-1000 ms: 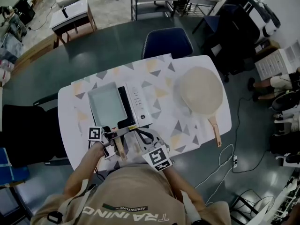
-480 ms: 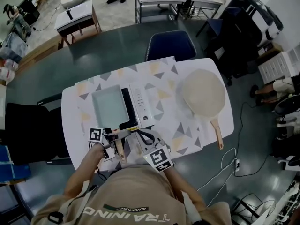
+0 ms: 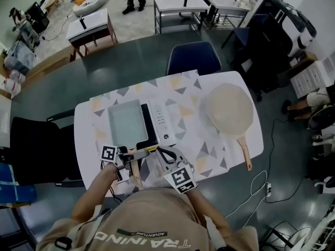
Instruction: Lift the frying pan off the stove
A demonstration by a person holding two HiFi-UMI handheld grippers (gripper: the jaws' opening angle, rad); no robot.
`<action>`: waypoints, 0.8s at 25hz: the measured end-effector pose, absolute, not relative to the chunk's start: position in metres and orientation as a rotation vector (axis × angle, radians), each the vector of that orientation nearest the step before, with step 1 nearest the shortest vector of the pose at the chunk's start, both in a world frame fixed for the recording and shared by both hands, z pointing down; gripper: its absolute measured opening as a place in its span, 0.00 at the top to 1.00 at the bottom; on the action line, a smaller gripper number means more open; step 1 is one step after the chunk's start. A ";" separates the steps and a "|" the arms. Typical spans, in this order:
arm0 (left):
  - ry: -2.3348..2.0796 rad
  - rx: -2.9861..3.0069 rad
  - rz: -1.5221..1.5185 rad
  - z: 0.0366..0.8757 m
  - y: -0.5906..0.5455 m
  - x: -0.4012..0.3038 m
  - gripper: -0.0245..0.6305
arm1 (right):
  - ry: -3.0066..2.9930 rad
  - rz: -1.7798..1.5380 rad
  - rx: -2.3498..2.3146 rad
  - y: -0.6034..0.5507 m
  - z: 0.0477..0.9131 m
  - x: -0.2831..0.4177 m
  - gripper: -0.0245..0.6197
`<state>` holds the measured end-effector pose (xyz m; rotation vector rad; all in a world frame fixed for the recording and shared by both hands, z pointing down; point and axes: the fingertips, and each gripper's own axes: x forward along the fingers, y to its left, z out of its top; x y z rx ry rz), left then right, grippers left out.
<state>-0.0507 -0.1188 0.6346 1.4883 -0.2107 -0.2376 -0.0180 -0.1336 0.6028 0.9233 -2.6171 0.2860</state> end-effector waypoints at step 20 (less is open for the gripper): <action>-0.128 1.592 -0.221 0.572 -0.125 -0.043 0.83 | -2.665 0.158 0.996 -0.153 0.563 -0.019 0.96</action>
